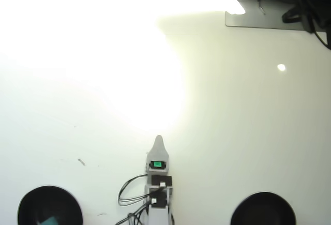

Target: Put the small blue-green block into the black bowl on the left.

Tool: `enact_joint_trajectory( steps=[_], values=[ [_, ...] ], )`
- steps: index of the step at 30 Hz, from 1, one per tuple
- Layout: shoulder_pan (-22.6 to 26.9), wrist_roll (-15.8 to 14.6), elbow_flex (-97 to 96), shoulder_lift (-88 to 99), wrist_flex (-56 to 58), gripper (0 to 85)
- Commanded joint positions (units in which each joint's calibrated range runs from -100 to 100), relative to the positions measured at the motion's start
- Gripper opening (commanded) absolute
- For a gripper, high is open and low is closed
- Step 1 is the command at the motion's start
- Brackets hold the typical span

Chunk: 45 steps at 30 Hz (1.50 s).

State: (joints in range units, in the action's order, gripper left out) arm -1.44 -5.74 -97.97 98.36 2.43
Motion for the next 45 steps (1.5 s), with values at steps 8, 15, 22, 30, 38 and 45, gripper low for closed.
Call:
enact_joint_trajectory(
  steps=[8, 15, 22, 30, 38, 45],
  values=[
    [0.0, 0.0, -2.0, 0.7, 0.0, 49.4],
    [0.0, 0.0, -2.0, 0.7, 0.0, 49.4],
    [0.0, 0.0, -2.0, 0.7, 0.0, 49.4],
    [0.0, 0.0, -2.0, 0.7, 0.0, 49.4],
    [0.0, 0.0, -2.0, 0.7, 0.6, 49.4],
    [0.0, 0.0, -2.0, 0.7, 0.6, 49.4]
  ],
)
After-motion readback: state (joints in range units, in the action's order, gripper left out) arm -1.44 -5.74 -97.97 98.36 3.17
